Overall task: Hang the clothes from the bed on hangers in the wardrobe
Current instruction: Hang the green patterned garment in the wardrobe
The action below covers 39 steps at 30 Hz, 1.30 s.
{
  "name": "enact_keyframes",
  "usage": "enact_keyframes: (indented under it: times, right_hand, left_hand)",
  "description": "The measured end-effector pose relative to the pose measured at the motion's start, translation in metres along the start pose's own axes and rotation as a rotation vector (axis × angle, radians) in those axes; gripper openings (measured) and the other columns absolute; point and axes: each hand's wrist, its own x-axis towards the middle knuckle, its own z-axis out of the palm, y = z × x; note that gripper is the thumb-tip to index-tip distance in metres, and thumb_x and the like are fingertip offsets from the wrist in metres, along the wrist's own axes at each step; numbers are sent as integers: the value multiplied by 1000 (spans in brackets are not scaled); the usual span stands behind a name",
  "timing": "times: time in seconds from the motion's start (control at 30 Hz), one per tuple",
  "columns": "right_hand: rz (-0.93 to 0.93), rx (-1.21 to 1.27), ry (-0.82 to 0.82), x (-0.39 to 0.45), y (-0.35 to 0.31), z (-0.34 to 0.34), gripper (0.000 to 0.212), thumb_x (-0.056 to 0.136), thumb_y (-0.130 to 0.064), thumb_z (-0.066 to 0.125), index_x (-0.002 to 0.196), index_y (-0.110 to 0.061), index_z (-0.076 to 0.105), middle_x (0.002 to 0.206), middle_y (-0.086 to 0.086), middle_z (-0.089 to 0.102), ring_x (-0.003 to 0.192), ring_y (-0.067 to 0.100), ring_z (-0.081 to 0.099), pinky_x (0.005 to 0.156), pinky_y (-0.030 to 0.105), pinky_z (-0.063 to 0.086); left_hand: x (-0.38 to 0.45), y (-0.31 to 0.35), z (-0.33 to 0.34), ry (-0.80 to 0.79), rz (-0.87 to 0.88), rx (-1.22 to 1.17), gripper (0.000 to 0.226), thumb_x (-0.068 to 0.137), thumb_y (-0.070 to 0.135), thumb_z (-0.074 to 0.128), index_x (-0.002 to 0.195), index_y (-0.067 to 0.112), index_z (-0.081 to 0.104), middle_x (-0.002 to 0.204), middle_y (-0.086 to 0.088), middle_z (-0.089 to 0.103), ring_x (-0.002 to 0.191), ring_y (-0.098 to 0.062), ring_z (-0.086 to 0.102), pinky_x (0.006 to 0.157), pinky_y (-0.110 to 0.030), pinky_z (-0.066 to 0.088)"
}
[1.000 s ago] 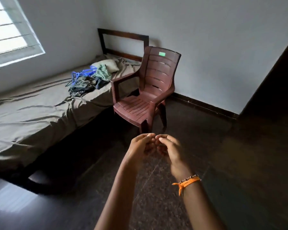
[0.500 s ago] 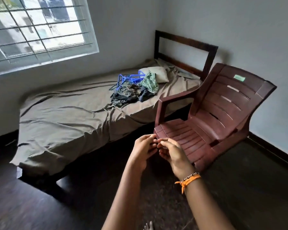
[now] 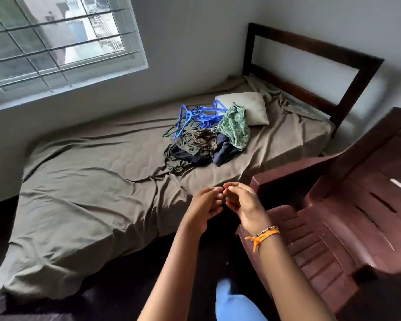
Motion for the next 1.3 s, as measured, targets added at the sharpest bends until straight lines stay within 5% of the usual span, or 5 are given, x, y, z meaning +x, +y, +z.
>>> enact_keyframes:
  times: [0.6,0.87,1.0,1.1,1.3]
  right_hand:
    - [279,-133,144,378,-61,22,26,96,-6,40,80,-12,60,70,1,56,63,10,50,62,19,39]
    - [484,-446,155,532,-9,30,30,95,0,35,113,-8,58,83,5,52,57,12,49,50,18,39]
    - [415,-853,301,587,21,4,39,86,5,43,119,-6,61,137,14,38,125,28,47,104,28,39]
    - [432,-1209,355,612,24,-22,34,87,-1,44,115,-9,63,158,4,2,136,29,28,108,32,28]
    - [185,-1159,349,636,10,-62,12,75,10,61,86,12,66,103,28,61,101,40,57,88,35,42]
  left_hand:
    - [352,123,0,24,-279,96,10,95,17,52,98,17,62,75,6,57,66,-6,52,70,-22,44]
    - [479,120,-33,102,-455,161,12,96,16,49,92,18,60,72,6,54,58,-5,47,66,-20,42]
    - [519,103,-49,99,-511,210,18,97,14,47,86,19,60,69,6,52,55,-4,43,62,-19,37]
    - [545,92,-55,86,-543,221,23,98,10,43,82,17,58,67,5,50,55,-5,41,56,-18,32]
    - [576,87,-54,46,-609,227,20,96,7,47,81,14,57,67,1,50,47,-3,39,43,-11,29]
